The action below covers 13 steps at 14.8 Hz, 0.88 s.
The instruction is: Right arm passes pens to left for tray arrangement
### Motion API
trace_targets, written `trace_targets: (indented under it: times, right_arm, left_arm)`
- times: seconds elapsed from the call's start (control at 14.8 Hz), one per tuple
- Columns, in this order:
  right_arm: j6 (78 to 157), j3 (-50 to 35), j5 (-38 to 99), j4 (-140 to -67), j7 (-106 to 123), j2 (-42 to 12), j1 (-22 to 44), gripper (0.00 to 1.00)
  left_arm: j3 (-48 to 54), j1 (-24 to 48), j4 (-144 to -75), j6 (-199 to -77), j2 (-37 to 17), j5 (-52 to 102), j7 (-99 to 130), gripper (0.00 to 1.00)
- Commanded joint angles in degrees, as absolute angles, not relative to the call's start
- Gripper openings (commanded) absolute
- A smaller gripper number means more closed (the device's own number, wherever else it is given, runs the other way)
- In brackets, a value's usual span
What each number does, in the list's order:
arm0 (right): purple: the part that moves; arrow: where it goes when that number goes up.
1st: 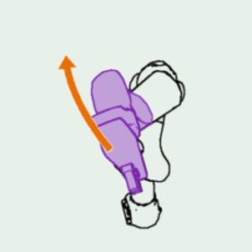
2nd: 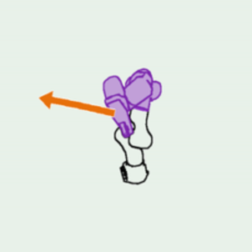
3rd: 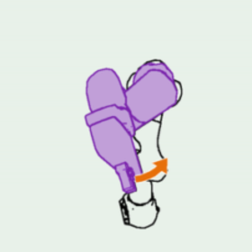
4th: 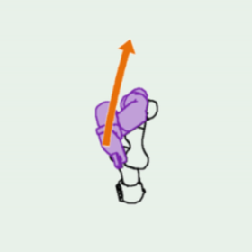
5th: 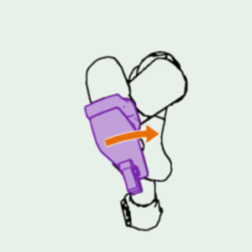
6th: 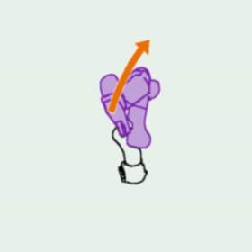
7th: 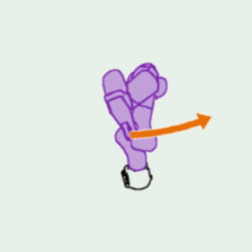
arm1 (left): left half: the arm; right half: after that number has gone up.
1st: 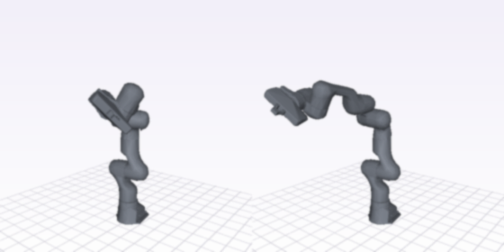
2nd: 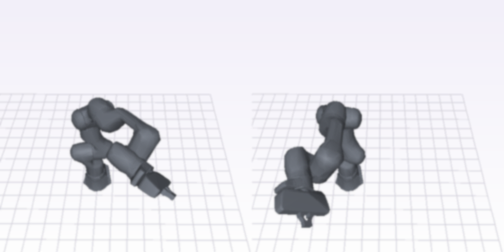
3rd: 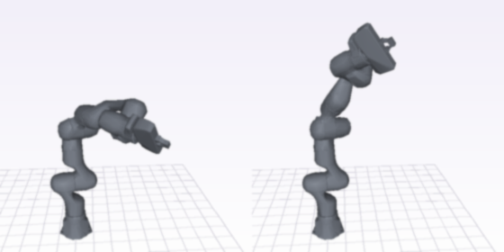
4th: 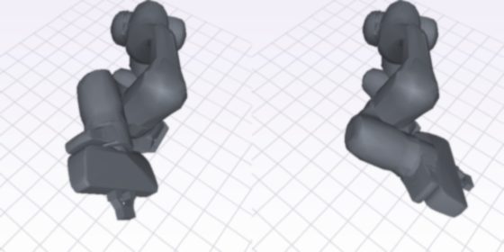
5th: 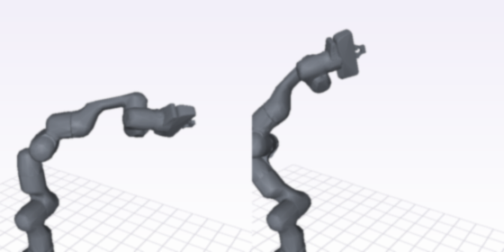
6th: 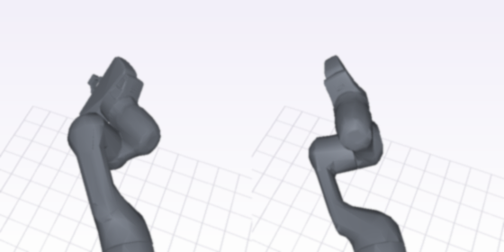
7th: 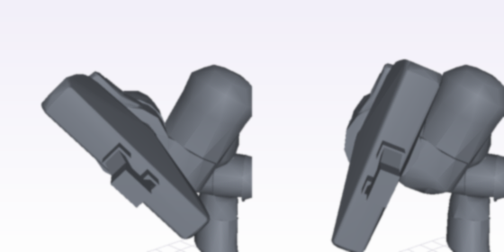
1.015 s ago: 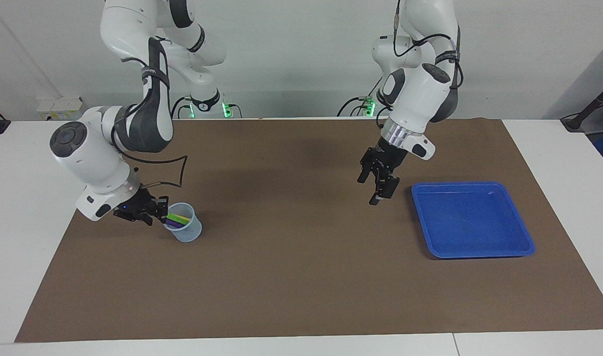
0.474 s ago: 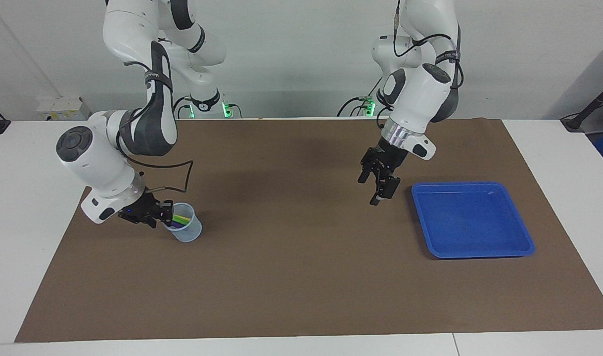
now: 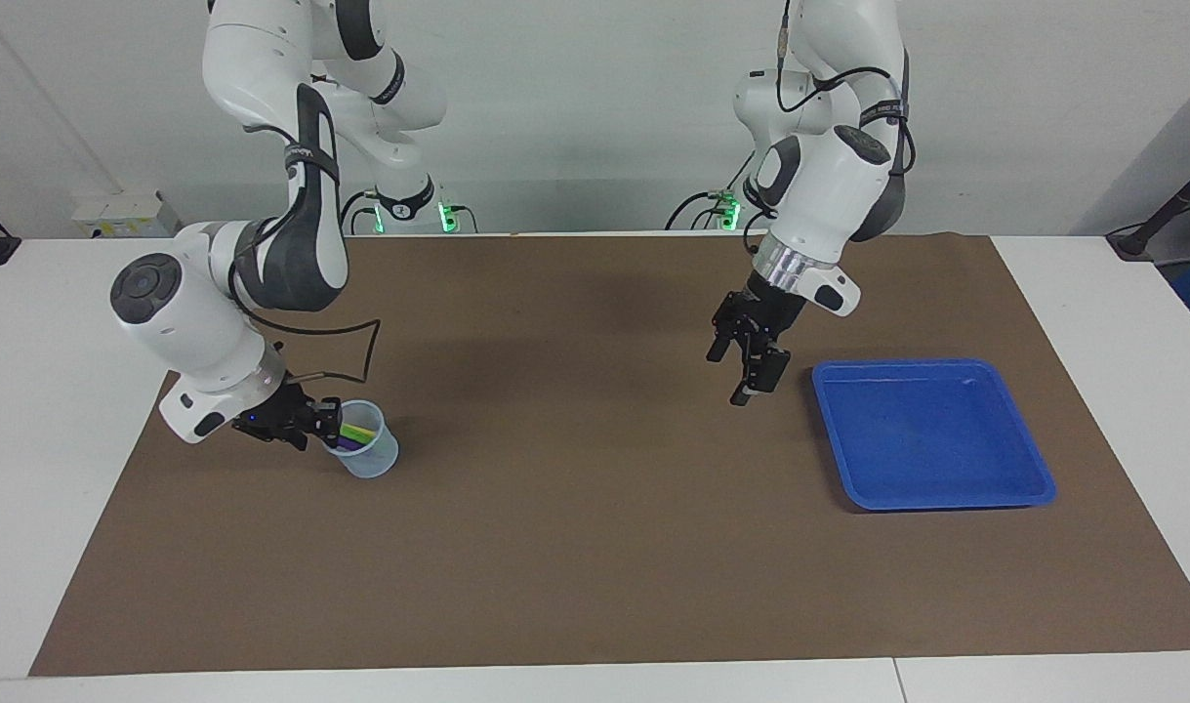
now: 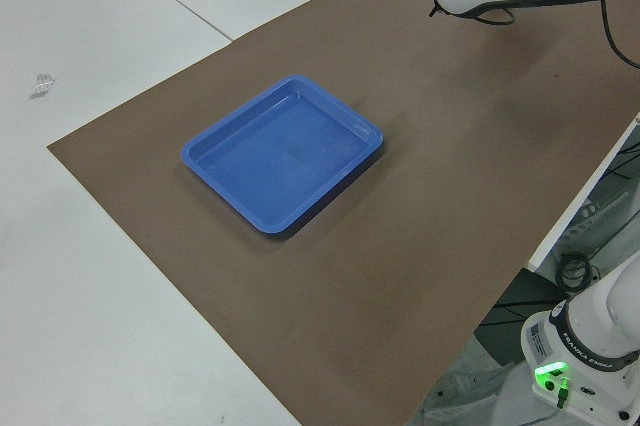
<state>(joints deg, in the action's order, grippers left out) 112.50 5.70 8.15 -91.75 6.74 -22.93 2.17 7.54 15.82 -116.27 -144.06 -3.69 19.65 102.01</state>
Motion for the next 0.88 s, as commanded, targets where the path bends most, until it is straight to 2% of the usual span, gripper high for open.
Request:
trace_targets:
  times: [0.0,0.47,0.81]
  right_arm:
    - [112.6,5.4,9.5,-92.9,5.8,-22.5,1.8,0.46]
    - [112.4,5.4,10.9,-93.1,4.4,-22.4,1.9,0.44]
    - [112.0,5.3,11.0,-93.1,4.2,-22.4,1.9,0.29]
  left_arm:
    - [7.1,16.1,-117.5,-144.7,-3.0,20.5,101.9,1.00]
    - [7.1,15.9,-117.2,-144.6,-3.1,20.5,101.7,1.00]
    - [7.1,15.6,-117.3,-144.6,-3.1,20.5,101.7,1.00]
